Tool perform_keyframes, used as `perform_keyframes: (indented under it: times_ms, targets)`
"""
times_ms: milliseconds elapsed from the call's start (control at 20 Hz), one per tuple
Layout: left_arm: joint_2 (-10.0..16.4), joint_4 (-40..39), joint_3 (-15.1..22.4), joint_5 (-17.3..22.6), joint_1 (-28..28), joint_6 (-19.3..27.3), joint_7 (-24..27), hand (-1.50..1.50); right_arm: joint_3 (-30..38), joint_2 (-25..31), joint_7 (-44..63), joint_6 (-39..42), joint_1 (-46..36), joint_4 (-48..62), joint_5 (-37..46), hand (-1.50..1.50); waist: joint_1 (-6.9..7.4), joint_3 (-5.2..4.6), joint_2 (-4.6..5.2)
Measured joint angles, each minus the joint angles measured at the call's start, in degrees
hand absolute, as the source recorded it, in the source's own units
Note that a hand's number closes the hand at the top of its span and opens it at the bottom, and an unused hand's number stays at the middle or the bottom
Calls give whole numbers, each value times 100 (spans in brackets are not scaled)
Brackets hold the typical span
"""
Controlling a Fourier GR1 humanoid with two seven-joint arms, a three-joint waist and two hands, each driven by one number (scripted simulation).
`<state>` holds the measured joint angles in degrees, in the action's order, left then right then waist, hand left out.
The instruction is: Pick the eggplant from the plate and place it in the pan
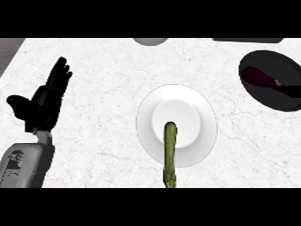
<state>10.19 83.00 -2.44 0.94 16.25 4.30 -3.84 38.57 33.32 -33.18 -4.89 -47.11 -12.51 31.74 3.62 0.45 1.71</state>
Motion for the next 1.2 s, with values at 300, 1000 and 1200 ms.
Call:
perform_keyframes:
  times_ms: [300, 1000, 1200]
  targets:
    - [90, -38, -136, 40, -100, -29, 33, 0, 416, 384, -643, 1317, 426, 184, -554, -150, -171, -17, -72]
    - [131, 173, -302, 22, -406, 15, -80, 0, 373, 1092, -972, 3095, 1967, -654, -1339, -150, -428, -50, -194]
    - [213, 136, -398, 78, -414, -92, -41, 0, 238, 940, -794, 3179, 2398, -1251, -1566, -150, -440, -53, -199]
